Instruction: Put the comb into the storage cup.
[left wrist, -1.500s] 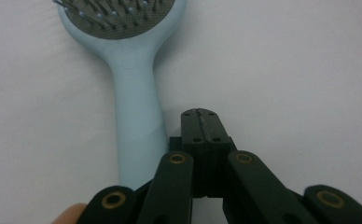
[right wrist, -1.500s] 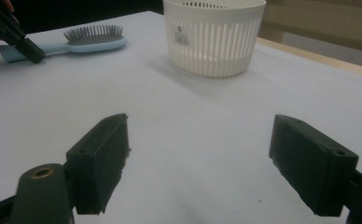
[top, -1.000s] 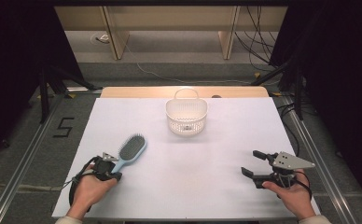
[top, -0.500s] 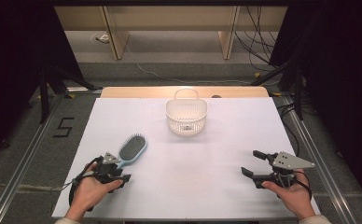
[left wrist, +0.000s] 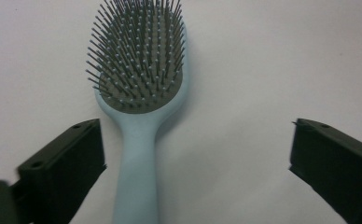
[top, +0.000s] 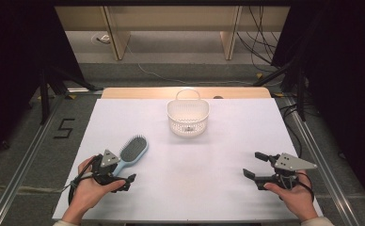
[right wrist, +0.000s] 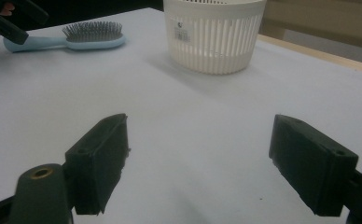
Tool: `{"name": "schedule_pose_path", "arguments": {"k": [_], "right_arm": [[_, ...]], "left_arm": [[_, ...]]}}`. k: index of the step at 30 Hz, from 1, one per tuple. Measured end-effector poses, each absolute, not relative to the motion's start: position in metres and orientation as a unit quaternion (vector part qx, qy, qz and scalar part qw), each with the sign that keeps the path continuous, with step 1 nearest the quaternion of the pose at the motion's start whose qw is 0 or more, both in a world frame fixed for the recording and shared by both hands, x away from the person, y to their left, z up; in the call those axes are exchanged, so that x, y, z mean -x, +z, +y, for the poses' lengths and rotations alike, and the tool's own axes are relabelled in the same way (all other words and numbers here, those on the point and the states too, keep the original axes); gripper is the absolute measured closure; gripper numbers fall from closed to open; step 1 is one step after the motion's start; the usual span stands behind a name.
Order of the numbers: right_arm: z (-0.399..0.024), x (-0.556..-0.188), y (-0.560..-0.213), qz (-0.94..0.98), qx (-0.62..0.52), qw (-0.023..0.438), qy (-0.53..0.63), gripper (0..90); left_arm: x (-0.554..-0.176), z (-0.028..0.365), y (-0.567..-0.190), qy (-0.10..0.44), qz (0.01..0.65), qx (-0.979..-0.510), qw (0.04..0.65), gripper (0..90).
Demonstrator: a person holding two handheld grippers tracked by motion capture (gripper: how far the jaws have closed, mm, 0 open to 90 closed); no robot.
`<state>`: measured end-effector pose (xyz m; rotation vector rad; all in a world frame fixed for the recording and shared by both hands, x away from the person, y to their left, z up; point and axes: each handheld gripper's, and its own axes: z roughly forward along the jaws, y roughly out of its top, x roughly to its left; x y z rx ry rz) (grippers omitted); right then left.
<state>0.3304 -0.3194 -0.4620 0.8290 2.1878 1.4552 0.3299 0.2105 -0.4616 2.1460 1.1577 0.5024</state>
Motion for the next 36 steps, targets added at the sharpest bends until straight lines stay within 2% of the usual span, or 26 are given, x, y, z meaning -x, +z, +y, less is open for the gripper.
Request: {"name": "schedule_pose_path", "arguments": {"k": [8, 11, 18, 19, 24, 26, 27, 29, 36], "right_arm": [[-0.320, -0.331, -0.463, 0.778, -0.299, 0.195, 0.517, 20.5], [-0.320, -0.332, -0.463, 0.779, -0.301, 0.193, 0.515, 20.5], [-0.319, -0.332, -0.464, 0.780, -0.302, 0.191, 0.513, 20.3], [-0.319, -0.332, -0.464, 0.781, -0.301, 0.192, 0.512, 20.3], [-0.318, -0.333, -0.465, 0.783, -0.302, 0.189, 0.510, 20.2], [-0.318, -0.333, -0.465, 0.783, -0.301, 0.188, 0.511, 20.2], [-0.318, -0.333, -0.465, 0.783, -0.301, 0.187, 0.511, 20.1], [-0.318, -0.333, -0.465, 0.784, -0.300, 0.187, 0.511, 20.1], [-0.317, -0.333, -0.465, 0.784, -0.299, 0.187, 0.511, 20.0]], "left_arm": [[-0.336, 0.215, -0.461, 0.183, 0.449, -0.821, 0.302, 0.0], [-0.342, 0.215, -0.460, 0.176, 0.445, -0.832, 0.282, 8.7], [-0.351, 0.217, -0.460, 0.159, 0.449, -0.850, 0.224, 9.7], [-0.354, 0.216, -0.460, 0.148, 0.461, -0.850, 0.208, 14.3], [-0.365, 0.212, -0.459, 0.116, 0.469, -0.856, 0.182, 17.5], [-0.368, 0.211, -0.459, 0.113, 0.469, -0.857, 0.178, 18.7], [-0.370, 0.211, -0.459, 0.112, 0.468, -0.860, 0.172, 23.6], [-0.379, 0.210, -0.460, 0.107, 0.473, -0.862, 0.149, 24.9], [-0.395, 0.210, -0.460, 0.092, 0.488, -0.859, 0.125, 33.5]]}}
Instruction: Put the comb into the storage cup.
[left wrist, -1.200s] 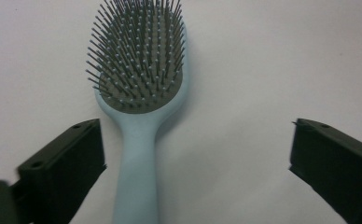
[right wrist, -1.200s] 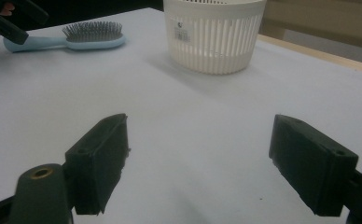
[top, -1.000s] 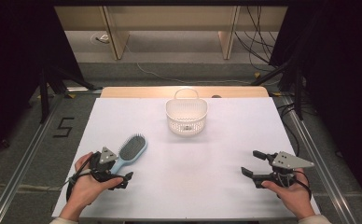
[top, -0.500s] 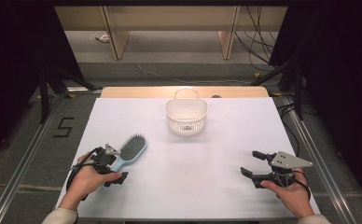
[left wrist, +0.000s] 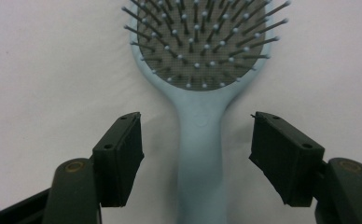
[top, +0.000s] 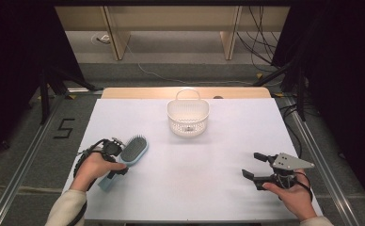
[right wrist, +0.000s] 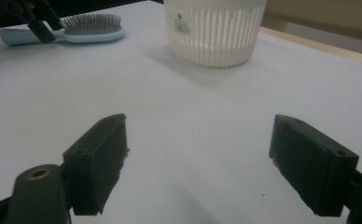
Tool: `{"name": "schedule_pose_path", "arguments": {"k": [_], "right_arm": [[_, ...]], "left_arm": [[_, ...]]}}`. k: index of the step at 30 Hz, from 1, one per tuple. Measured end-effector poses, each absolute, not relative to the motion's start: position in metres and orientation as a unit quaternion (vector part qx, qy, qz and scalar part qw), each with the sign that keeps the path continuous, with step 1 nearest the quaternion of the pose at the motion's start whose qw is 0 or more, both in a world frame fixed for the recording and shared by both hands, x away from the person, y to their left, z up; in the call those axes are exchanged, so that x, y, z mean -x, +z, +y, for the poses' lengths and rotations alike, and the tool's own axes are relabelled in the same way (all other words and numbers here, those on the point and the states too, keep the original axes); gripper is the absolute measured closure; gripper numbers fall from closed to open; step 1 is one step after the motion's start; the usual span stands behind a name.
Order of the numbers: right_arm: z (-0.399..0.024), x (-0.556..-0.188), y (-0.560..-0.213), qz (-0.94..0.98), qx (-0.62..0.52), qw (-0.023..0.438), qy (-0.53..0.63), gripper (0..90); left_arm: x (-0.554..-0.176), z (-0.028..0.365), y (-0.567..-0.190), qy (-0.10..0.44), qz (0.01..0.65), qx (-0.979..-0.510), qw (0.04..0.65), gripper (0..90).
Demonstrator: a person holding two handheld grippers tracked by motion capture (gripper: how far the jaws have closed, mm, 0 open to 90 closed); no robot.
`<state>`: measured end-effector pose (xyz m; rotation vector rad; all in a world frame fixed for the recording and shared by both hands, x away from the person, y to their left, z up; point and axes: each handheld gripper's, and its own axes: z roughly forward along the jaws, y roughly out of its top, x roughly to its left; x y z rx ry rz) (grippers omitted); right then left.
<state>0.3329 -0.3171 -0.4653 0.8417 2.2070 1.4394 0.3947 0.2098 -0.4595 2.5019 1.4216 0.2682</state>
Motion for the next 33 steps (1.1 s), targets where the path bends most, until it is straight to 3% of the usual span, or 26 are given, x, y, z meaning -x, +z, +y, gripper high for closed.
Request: {"name": "schedule_pose_path", "arguments": {"k": [33], "right_arm": [[-0.317, -0.334, -0.466, 0.787, -0.298, 0.185, 0.508, 19.6]], "left_arm": [[-0.411, 0.208, -0.463, 0.044, 0.494, -0.864, 0.090, 48.4]]}}
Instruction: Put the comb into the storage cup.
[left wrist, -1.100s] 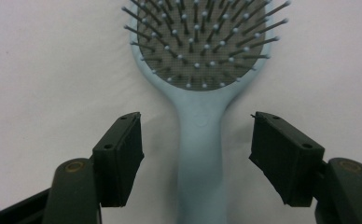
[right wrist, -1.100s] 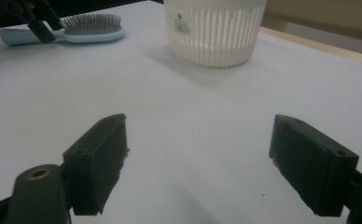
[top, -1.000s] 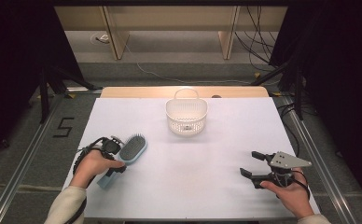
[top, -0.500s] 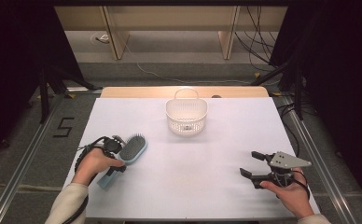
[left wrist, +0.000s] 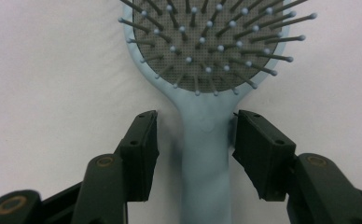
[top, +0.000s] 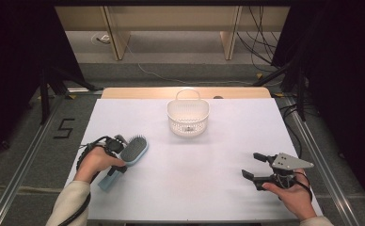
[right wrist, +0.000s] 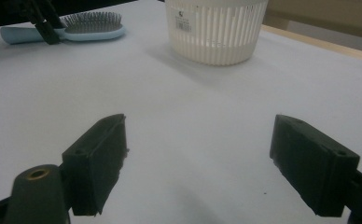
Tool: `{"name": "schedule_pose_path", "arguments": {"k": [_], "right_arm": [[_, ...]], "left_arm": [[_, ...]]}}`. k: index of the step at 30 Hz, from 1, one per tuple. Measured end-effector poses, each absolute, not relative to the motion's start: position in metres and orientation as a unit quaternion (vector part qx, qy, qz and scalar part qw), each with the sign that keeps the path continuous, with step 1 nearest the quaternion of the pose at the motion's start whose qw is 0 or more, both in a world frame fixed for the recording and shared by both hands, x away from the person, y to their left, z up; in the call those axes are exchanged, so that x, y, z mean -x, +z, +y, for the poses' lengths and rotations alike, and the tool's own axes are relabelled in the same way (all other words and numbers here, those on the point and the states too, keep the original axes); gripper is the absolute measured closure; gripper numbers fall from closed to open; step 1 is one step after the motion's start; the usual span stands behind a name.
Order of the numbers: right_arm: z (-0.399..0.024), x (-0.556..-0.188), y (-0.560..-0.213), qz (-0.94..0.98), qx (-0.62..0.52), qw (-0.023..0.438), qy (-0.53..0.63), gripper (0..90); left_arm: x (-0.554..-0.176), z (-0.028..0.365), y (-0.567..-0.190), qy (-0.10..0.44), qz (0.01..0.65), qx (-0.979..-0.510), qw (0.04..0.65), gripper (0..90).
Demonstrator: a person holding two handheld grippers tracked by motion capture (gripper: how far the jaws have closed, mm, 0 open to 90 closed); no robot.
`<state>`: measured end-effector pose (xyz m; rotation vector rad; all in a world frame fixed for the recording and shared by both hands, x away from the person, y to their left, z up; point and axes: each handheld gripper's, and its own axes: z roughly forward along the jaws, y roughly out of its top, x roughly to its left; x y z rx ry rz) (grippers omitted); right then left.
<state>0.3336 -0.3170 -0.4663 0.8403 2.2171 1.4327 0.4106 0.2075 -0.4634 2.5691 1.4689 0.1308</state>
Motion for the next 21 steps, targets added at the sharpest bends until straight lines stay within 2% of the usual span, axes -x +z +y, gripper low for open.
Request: {"name": "schedule_pose_path", "arguments": {"k": [9, 21], "right_arm": [[-0.3174, -0.3340, -0.4671, 0.787, -0.299, 0.182, 0.508, 19.4], [-0.3175, -0.3342, -0.4675, 0.788, -0.300, 0.180, 0.506, 19.3]], "left_arm": [[-0.4130, 0.2067, -0.4630, 0.038, 0.493, -0.865, 0.084, 49.4], [-0.4148, 0.2047, -0.4620, 0.032, 0.491, -0.868, 0.075, 58.6]]}}
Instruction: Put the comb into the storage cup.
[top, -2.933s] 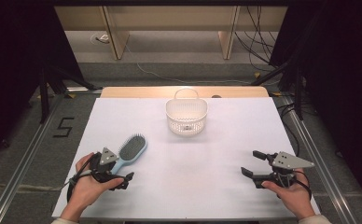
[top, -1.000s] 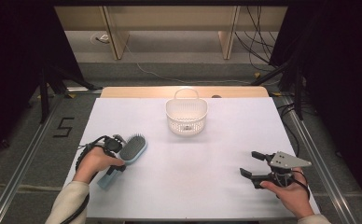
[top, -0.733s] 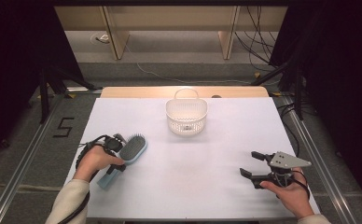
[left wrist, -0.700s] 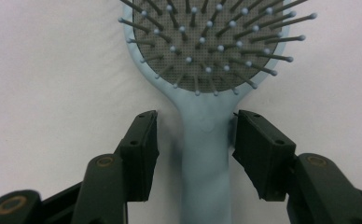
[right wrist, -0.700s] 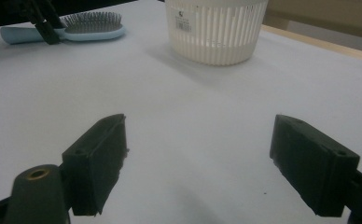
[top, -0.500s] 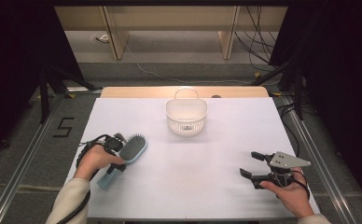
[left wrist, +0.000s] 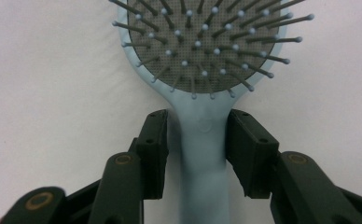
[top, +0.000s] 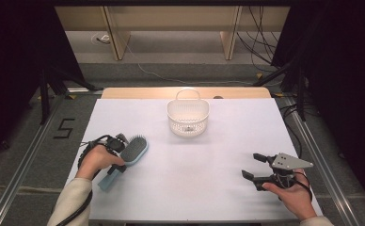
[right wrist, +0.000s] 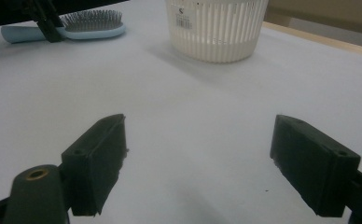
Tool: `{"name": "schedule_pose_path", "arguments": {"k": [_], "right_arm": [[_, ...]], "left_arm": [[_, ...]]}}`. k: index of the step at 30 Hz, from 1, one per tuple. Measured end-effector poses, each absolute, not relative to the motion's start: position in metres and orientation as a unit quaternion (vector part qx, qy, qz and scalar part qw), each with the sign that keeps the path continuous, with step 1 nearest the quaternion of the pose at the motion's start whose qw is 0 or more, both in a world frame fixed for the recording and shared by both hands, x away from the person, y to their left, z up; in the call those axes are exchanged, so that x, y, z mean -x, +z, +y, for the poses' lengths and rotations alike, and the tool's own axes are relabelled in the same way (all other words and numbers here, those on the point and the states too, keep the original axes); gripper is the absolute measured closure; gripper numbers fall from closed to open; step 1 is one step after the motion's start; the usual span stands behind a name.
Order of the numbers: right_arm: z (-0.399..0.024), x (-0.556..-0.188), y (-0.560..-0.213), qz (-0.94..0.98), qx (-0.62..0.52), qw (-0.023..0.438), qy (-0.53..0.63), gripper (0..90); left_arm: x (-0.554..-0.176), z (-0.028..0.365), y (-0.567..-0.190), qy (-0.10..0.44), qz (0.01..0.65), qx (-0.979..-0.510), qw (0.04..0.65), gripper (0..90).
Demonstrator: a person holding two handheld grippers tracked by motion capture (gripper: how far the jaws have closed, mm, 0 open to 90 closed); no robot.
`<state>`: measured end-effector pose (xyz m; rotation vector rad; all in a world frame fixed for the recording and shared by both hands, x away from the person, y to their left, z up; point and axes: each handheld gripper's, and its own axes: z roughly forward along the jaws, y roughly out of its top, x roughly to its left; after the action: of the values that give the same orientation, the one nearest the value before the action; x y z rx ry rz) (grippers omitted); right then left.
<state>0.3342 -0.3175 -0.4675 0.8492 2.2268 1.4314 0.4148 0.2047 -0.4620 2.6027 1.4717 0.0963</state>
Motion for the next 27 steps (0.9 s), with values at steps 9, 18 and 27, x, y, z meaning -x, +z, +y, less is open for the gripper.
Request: {"name": "schedule_pose_path", "arguments": {"k": [9, 18, 27], "right_arm": [[-0.3175, -0.3344, -0.4679, 0.788, -0.302, 0.178, 0.507, 19.3], [-0.3176, -0.3348, -0.4683, 0.788, -0.302, 0.178, 0.506, 19.3], [-0.3176, -0.3349, -0.4686, 0.789, -0.302, 0.177, 0.506, 19.3]], "left_arm": [[-0.4170, 0.2050, -0.4612, 0.025, 0.491, -0.868, 0.070, 63.0], [-0.4171, 0.2042, -0.4613, 0.026, 0.489, -0.869, 0.068, 65.1], [-0.4172, 0.2034, -0.4613, 0.025, 0.491, -0.868, 0.068, 68.7]]}}
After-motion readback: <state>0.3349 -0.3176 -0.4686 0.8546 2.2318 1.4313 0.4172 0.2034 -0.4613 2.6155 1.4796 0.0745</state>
